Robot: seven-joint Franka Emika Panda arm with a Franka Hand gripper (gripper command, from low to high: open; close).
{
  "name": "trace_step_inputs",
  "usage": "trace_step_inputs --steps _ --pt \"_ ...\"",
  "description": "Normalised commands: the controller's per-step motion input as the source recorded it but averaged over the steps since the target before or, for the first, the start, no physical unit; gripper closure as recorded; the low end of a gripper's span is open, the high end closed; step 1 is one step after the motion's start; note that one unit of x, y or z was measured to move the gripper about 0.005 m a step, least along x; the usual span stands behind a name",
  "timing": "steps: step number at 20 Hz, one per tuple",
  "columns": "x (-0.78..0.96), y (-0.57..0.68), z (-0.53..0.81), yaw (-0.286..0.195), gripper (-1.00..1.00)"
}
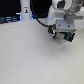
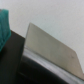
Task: Open the kcup holder, insert the kcup into the holder, and close the kcup holder
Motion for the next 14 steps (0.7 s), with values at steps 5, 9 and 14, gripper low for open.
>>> trace_step_inputs --steps 5,9,14 --pt "-0.72 0.48 0.01 0.081 -1.00" --pt "-0.70 0.41 -0.01 0.094 -1.00" --pt "-0.68 0.40 -0.01 0.099 -1.00"
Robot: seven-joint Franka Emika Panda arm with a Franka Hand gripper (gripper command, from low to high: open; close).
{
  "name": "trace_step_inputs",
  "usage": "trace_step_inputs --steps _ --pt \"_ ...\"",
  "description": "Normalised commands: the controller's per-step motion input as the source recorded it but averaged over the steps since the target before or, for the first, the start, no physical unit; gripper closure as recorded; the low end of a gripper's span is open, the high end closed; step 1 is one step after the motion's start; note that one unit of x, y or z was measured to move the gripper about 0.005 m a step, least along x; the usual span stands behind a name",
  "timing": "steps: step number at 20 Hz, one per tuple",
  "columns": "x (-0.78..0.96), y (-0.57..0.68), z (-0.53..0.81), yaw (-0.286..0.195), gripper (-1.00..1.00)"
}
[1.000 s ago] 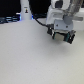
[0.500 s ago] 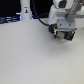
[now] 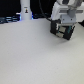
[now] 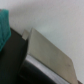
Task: Open the kcup holder, insert the kcup into the holder, and close the kcup holder
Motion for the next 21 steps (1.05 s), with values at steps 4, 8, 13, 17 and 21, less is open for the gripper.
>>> trace_step_inputs --steps 4,8,13,17,21 --pt "-0.66 0.40 0.00 0.100 -1.00" --pt "-0.60 0.41 0.01 0.098 -1.00" --pt "-0.13 0.35 0.67 0.072 -1.00" --pt "-0.06 0.07 0.09 -0.002 -1.00" --pt "0.02 0.00 0.03 -0.001 -1.00"
